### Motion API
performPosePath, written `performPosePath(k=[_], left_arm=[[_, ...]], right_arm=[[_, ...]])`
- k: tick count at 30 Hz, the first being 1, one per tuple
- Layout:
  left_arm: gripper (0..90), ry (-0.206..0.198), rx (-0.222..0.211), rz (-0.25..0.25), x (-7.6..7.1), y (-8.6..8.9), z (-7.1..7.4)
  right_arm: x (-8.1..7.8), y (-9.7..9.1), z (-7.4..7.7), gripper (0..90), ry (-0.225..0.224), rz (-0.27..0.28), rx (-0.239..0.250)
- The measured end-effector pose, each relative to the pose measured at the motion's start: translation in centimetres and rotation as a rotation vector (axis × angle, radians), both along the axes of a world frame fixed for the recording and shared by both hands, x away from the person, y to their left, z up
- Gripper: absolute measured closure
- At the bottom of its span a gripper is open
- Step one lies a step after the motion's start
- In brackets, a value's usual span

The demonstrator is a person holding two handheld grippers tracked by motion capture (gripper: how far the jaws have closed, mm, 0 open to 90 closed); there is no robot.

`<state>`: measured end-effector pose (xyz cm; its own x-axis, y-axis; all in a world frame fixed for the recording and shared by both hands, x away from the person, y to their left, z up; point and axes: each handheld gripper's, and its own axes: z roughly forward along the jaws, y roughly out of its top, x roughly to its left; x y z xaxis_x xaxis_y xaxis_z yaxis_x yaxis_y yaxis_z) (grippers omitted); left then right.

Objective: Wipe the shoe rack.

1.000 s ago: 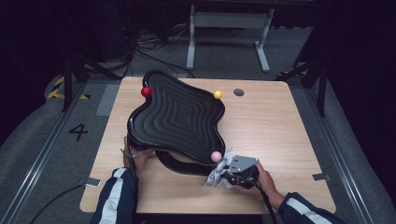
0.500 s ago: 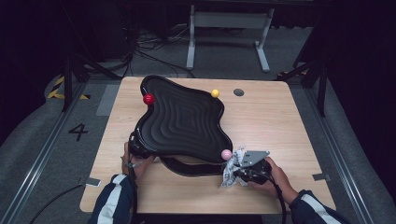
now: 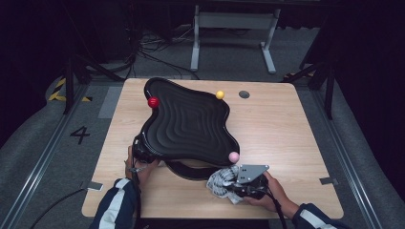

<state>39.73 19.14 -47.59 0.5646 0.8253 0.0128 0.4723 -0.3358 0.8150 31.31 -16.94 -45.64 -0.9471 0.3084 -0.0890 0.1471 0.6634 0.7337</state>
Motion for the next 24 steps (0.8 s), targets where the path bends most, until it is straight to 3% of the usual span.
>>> performPosePath(k=[1,4,6,9,15,18,22,24], left_arm=[[74.5,0.007,-0.01,-0.011,0.0,0.0,0.0],[74.6,0.013,-0.023,-0.043,-0.5,-0.3,0.0],[74.6,0.02,-0.035,-0.061,-0.8,-0.6,0.0],[74.6,0.029,-0.038,-0.094,-1.4,-1.3,0.0],[74.6,0.037,-0.042,-0.17,-2.4,-3.1,0.0],[74.6,0.035,-0.035,-0.214,-3.0,-4.1,0.0],[74.7,0.044,-0.053,-0.234,-3.5,-5.0,-0.1],[74.6,0.031,-0.038,-0.242,-3.4,-5.0,-0.1]], right_arm=[[0.3,-0.1,-0.1,77.5,-0.004,-0.02,0.003],[1.4,-0.8,-0.2,77.5,-0.074,-0.082,-0.025],[2.1,-1.4,-0.2,77.5,-0.066,-0.122,-0.003],[2.9,-2.0,-0.2,77.5,-0.113,-0.169,-0.006],[4.7,-2.8,-0.2,77.6,-0.201,-0.273,0.032],[5.8,-2.8,-0.6,77.6,-0.262,-0.293,-0.003],[7.0,-2.8,-1.5,77.5,-0.269,-0.314,-0.026],[7.4,-2.8,-1.8,77.5,-0.267,-0.319,-0.031]])
